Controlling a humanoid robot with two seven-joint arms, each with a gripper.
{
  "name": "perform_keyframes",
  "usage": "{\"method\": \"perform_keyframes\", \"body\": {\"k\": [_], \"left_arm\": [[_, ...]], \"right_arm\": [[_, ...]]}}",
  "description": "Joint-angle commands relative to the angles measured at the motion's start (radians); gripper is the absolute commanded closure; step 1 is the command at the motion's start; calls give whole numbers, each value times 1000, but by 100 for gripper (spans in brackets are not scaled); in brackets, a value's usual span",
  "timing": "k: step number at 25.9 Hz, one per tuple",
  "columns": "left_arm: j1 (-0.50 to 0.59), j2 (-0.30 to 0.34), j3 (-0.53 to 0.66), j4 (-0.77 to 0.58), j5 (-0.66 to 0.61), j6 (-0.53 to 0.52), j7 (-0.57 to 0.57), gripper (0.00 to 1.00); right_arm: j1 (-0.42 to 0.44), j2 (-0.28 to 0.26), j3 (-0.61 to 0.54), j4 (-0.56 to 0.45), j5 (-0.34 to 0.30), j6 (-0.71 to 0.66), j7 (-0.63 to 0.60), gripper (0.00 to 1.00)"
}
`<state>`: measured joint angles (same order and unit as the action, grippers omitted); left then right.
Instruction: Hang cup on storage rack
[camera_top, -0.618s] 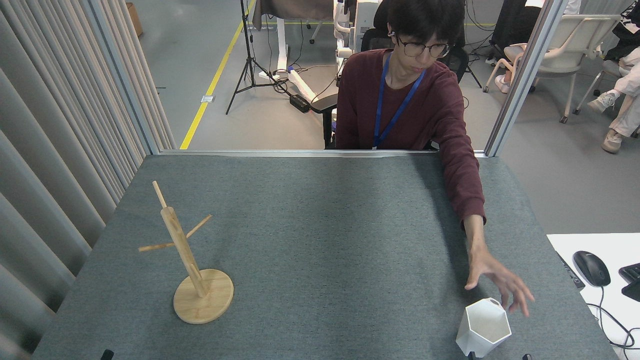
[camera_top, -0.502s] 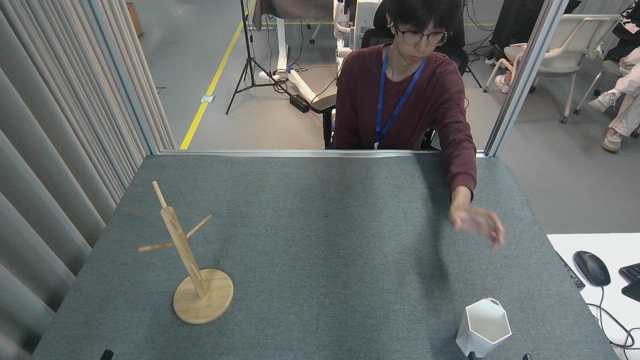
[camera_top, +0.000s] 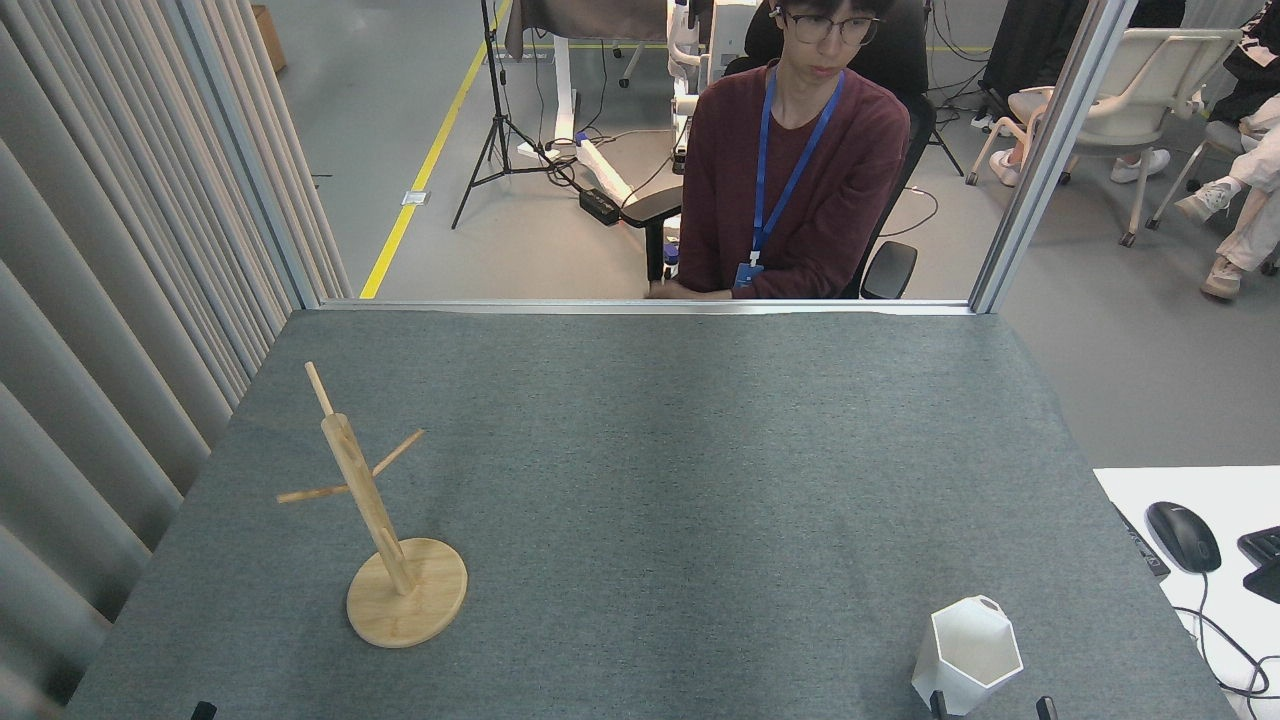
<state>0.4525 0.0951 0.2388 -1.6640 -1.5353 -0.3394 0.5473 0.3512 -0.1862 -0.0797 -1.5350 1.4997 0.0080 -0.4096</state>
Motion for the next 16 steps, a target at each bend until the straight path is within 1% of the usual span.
{"method": "perform_keyframes", "body": {"k": [1, 16], "left_arm": [[0, 0, 0, 0, 1, 6, 0, 0], [0, 0, 13, 6, 7, 6, 0, 0]], "right_arm": [[-40, -2, 1, 50, 1, 0, 3, 1], [-146, 4, 8, 158, 2, 6, 2, 1]]}}
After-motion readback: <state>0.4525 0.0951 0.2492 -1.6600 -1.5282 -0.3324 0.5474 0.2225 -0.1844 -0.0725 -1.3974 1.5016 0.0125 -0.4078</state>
